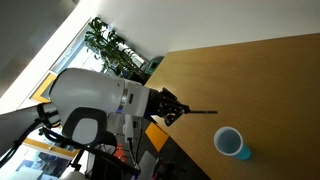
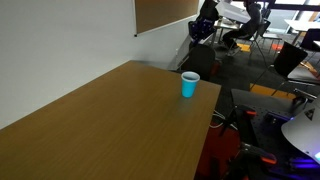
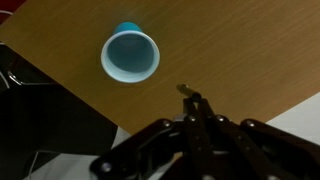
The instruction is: Remove the pen from the cup and put it on the table
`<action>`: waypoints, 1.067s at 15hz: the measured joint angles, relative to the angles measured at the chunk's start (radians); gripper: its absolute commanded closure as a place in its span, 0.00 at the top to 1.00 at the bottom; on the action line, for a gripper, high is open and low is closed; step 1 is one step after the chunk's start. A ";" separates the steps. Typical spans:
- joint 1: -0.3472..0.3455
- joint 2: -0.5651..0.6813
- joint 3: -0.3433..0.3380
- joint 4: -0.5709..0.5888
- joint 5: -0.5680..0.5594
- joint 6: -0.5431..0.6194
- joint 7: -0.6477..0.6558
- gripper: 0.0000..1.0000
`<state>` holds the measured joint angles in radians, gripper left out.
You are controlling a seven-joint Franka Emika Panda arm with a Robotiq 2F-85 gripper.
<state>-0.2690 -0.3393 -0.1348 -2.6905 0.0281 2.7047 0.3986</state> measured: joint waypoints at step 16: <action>-0.537 0.018 0.853 -0.079 -0.656 0.317 0.726 0.02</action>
<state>-0.8061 -0.3218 0.7179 -2.7691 -0.6279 3.0221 1.1245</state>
